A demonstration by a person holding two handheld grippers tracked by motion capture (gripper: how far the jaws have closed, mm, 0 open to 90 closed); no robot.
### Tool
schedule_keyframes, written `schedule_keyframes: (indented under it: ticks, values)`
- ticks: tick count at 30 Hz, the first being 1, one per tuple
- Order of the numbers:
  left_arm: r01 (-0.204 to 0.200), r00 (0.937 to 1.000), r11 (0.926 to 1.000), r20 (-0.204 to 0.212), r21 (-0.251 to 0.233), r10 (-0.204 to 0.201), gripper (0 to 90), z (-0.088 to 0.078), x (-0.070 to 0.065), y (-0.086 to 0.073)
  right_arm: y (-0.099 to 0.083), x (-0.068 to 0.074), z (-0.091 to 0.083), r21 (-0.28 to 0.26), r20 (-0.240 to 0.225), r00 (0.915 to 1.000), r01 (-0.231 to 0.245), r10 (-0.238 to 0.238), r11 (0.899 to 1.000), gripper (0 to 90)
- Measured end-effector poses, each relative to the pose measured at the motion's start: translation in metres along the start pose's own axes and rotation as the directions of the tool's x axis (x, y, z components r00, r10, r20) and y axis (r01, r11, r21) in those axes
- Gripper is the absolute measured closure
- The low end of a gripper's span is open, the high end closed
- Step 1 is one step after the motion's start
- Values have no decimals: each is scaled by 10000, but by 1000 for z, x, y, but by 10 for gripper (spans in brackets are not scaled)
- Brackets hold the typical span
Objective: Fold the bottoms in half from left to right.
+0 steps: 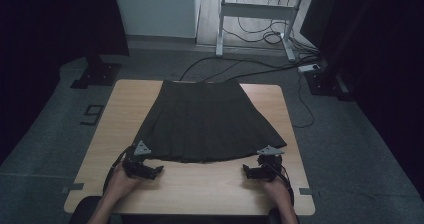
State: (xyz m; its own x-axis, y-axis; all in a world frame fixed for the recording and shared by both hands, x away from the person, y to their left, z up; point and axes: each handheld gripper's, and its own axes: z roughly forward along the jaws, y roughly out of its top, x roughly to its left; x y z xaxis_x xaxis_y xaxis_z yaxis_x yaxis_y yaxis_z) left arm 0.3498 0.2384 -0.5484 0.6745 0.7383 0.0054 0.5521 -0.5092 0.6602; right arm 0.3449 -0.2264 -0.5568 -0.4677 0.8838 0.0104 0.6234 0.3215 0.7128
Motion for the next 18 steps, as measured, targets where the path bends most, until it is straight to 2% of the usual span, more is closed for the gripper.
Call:
schedule_keyframes:
  ticks: [18]
  values:
    - [25, 10000, 10000, 34, 9, -25, 0, 0, 1, 0, 2, -1, 0, 145, -92, 9999, 101, -100, 9998, 0]
